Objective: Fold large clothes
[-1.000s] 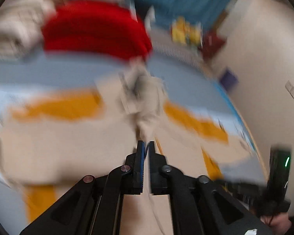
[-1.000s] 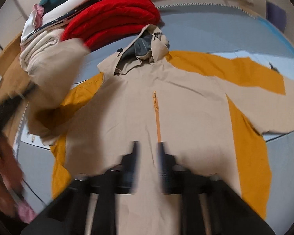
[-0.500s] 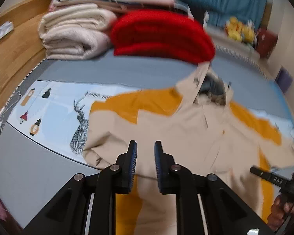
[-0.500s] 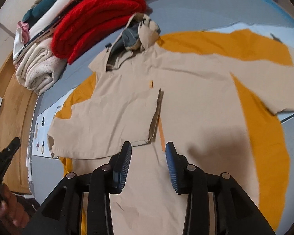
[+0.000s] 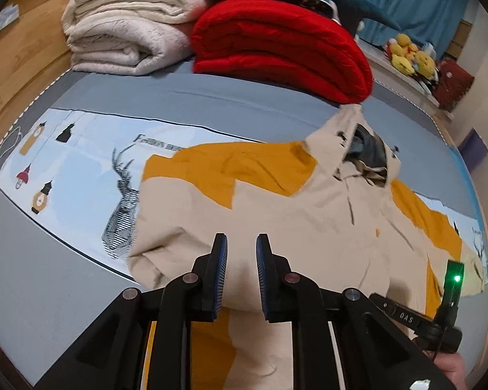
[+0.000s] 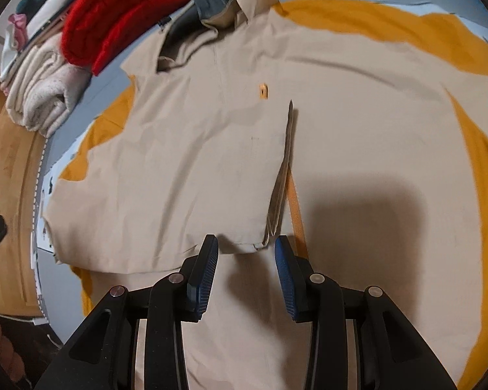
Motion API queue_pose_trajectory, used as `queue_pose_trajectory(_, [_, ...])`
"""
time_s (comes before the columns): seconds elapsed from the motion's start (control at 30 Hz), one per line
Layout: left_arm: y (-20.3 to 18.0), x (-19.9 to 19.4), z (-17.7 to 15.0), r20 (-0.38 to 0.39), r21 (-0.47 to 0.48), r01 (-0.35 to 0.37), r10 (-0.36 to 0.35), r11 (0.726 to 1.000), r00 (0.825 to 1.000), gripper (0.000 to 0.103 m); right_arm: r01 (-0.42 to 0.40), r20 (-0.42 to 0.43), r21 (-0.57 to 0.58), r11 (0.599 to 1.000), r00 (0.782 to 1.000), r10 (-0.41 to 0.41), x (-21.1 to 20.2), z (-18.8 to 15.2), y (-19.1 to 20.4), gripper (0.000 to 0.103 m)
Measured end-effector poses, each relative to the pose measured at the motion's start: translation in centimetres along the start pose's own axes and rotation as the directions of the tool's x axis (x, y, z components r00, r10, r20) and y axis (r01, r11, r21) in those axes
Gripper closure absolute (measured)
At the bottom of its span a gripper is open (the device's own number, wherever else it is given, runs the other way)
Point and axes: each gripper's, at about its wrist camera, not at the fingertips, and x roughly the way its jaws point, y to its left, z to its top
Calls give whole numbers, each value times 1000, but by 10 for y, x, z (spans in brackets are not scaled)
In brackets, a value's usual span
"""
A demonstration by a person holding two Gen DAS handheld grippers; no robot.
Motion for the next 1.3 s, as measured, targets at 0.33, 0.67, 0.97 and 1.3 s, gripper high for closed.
queue_pose_trajectory(0.33, [48,6,15,-14,-130,-36,34,991,999,88,11,293,-80,997,956,13,-90,18,13,96])
queue_pose_trajectory(0.67, [68,47,-3,-182,-224,40,-83,974,980,88,229,332,113,967,909,-254,-126,38,-57,96])
queue_pose_trajectory(0.97, [51,78,-20,-274,-180,81,-129,980,953,86,239,318,192,952,903,-291,-137,45,-98,96])
queue_pose_trajectory(1.3, [30,94,-38,-280,10,-91,90,996,956,86,249,377,252,935,865,-332,-141,47,-119,76])
